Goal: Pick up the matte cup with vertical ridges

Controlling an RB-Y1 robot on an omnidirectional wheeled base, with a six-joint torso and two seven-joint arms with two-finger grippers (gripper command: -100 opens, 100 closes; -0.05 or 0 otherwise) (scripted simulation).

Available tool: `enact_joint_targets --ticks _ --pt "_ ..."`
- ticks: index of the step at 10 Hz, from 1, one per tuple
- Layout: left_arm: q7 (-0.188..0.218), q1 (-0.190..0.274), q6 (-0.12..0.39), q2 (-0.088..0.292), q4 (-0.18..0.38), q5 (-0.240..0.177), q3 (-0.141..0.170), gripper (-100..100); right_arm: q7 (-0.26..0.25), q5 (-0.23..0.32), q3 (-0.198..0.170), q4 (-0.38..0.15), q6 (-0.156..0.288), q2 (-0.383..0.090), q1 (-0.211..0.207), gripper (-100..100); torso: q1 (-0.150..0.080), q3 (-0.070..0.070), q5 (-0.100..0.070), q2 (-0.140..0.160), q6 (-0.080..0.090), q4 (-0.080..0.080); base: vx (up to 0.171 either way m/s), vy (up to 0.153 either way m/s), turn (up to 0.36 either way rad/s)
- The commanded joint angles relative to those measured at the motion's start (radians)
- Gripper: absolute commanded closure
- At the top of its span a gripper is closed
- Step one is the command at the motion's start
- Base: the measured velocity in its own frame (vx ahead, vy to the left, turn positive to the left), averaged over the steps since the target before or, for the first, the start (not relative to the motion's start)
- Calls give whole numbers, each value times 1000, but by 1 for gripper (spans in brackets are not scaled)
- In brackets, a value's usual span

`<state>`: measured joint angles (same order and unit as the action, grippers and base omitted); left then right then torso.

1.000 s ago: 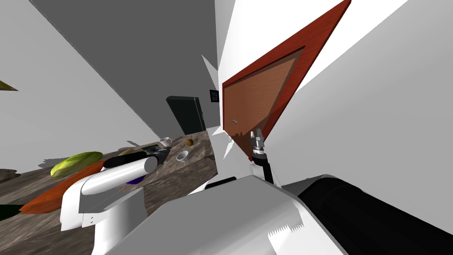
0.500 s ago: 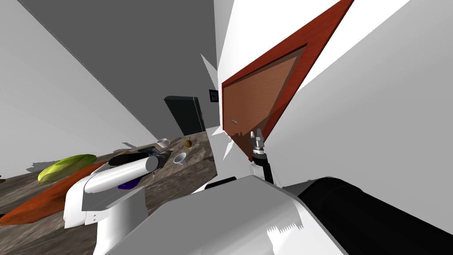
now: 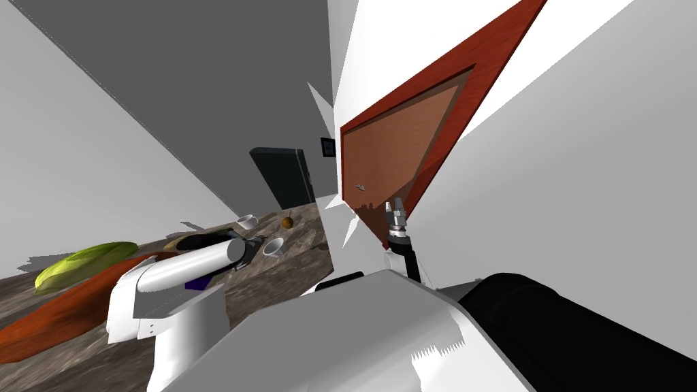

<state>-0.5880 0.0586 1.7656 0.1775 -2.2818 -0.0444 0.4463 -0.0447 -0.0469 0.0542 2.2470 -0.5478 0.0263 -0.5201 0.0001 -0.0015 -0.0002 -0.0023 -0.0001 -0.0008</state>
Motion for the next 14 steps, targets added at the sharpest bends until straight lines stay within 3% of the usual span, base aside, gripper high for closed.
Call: enact_joint_targets --ticks 1,5,6,7,8,14 --pt "-13 -1 50 -3 9 7 -4 -100 0 0 0 0 0 0 0 0 0 0 0 0 0 0 49 -8 -23" --pt "-31 -9 156 -14 34 18 -13 -100 0 0 0 0 0 0 0 0 0 -1 0 -1 0 0 50 -7 -21" --pt "-29 -4 142 -9 31 15 -10 -100 0 0 0 0 0 0 0 0 1 0 0 -1 0 0 19 0 -2" --pt "-30 -4 148 -9 33 15 -10 0 0 0 0 0 0 0 0 0 1 0 0 1 0 0 0 0 0" --pt "-63 -5 138 -25 32 15 7 -100 0 0 0 0 0 0 0 0 1 1 0 2 0 0 32 -7 98" --pt "-220 -11 95 -107 29 17 88 -100 0 0 0 0 0 0 0 0 -2 0 0 0 0 0 47 -38 125"
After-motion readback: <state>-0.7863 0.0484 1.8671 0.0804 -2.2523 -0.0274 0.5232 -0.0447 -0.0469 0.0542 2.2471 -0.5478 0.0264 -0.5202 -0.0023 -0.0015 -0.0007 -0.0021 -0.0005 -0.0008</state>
